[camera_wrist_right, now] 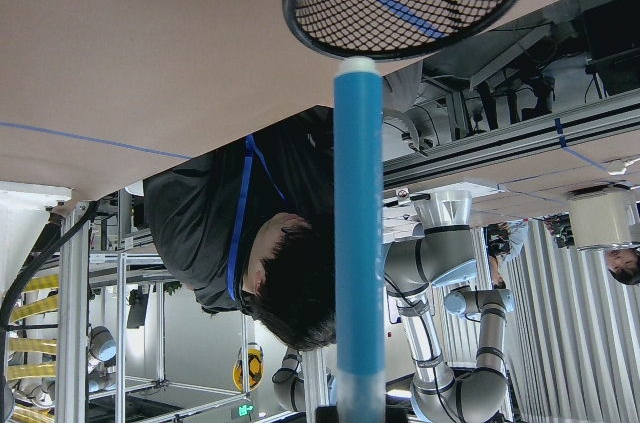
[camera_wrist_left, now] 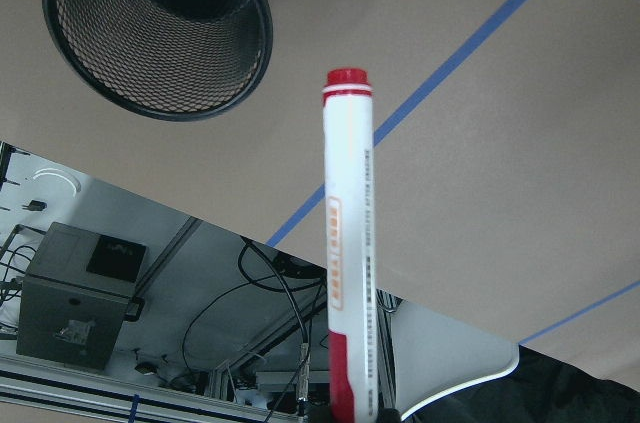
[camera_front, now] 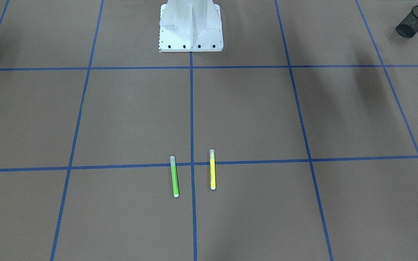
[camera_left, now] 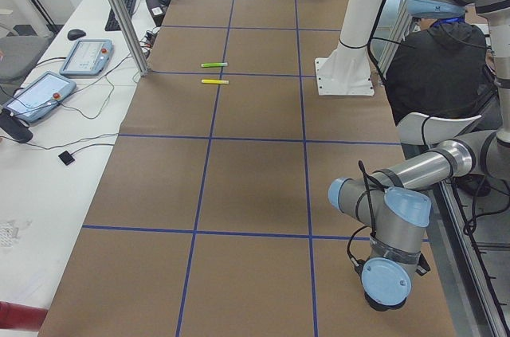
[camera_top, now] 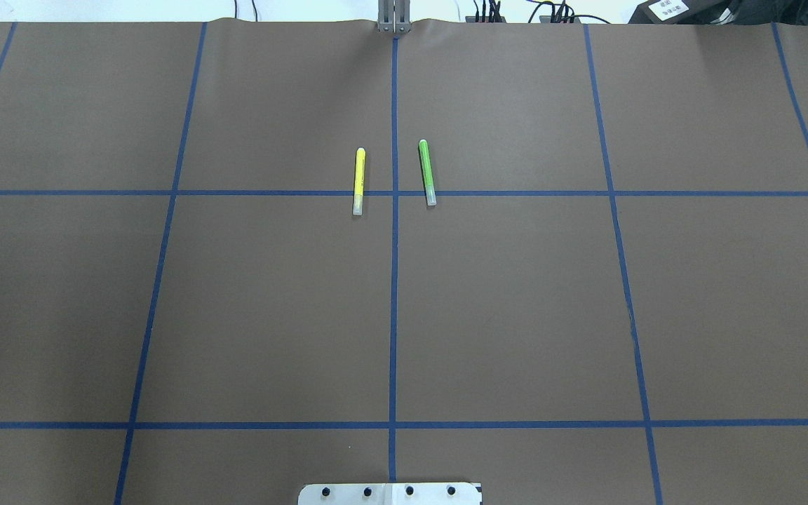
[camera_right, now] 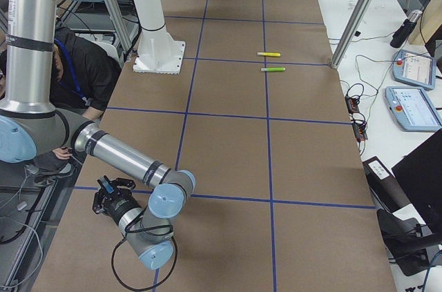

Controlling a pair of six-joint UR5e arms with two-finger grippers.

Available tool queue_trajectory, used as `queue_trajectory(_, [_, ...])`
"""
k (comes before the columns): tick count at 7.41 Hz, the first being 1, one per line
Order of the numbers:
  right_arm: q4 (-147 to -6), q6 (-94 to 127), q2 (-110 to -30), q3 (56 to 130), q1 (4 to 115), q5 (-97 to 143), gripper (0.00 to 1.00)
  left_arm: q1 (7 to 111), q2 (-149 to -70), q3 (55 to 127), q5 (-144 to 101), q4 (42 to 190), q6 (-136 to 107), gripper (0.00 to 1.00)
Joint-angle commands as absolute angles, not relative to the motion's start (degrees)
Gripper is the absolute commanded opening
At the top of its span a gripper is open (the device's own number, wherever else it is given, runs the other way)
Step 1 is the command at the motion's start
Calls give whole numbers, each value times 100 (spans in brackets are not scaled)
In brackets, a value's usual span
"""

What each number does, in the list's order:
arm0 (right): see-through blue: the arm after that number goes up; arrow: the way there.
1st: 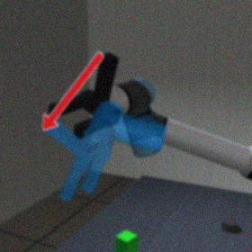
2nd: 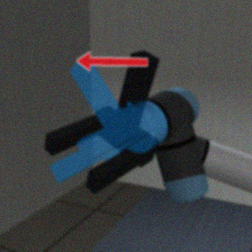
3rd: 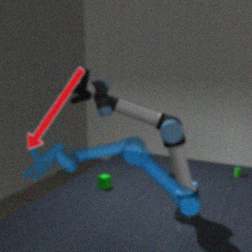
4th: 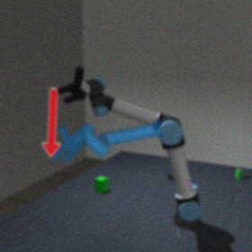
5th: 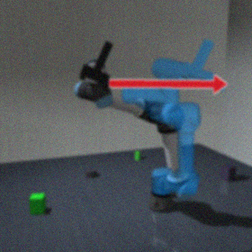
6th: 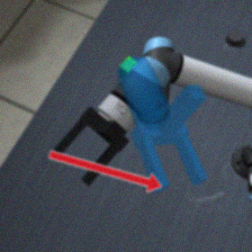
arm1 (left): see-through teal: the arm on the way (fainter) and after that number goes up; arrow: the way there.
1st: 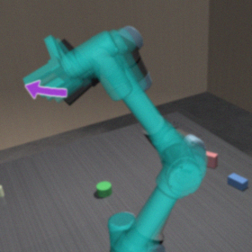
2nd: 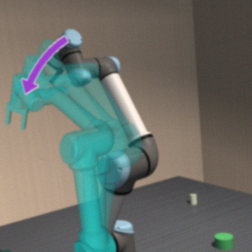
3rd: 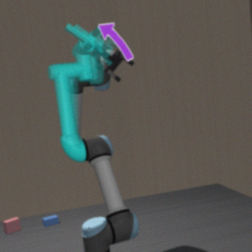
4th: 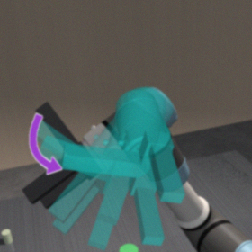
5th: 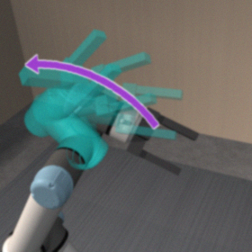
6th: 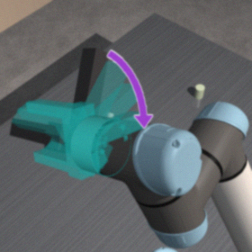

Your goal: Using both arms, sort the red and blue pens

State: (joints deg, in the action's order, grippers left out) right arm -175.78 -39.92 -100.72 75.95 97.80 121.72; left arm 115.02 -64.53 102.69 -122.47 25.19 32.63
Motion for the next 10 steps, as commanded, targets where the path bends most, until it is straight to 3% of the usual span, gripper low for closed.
queue_trajectory(1, [-17351,-3973,-10221,7498,9773,12190,0,11514,-6460,10257,-12243,2522,3261,0])
queue_trajectory(4, [-17130,-3964,-10222,7269,9773,12331,0,11522,-6469,10257,-12234,2522,3261,0])
queue_trajectory(5, [-17095,-3981,-10222,7155,9773,12340,18,11531,-6469,10257,-12191,2531,3269,0])
queue_trajectory(8, [-17077,-3981,-10160,7154,9773,12349,34,11610,-6565,10257,-12050,2522,3270,0])
queue_trajectory(9, [-17077,-3981,-10160,7180,9773,12340,99,11610,-6565,10274,-12050,2522,3270,0])
queue_trajectory(10, [-16990,-3981,-10151,7181,9773,12340,100,11610,-6565,10283,-12050,2522,3270,0])
